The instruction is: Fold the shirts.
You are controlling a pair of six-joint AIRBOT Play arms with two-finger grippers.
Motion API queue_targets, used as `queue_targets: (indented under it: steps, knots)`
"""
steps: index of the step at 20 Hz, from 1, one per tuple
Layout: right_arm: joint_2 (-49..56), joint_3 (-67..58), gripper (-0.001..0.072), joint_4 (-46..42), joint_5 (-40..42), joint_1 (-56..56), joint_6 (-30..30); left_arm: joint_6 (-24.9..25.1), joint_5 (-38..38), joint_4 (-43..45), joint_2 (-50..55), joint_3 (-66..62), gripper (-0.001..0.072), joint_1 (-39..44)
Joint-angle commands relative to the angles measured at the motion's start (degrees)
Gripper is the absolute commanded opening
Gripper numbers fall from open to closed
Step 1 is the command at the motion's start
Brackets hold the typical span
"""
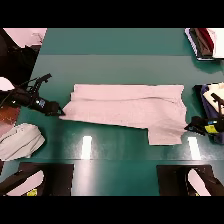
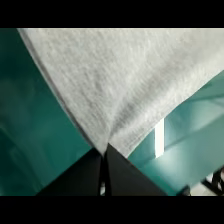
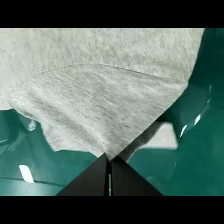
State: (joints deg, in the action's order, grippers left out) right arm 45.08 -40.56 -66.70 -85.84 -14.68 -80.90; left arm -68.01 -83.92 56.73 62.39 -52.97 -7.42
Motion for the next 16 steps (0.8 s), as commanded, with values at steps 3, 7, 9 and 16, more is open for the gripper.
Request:
queue_targets:
  steps: [3,7,9,16]
  knots:
    - [-11.98,-0.87,0.0012,-0.83,-3.93,0.04,-0.04,-2.56,-4.70,1.75,-7.45,7.48,0.0023,0.00]
    - [-8.90,-2.67,0.0011,2.54,2.38,0.04,1.42,-8.24,13.07,1.27,-7.45,7.34,0.0023,0.00]
    - [-2.71,-5.95,0.0011,4.07,5.25,0.04,3.43,-10.97,20.94,1.05,-7.45,7.32,0.0022,0.00]
    - [21.62,-21.20,0.0011,4.15,9.20,3.89,4.96,-13.03,33.24,-1.49,-7.06,7.30,0.0023,0.00]
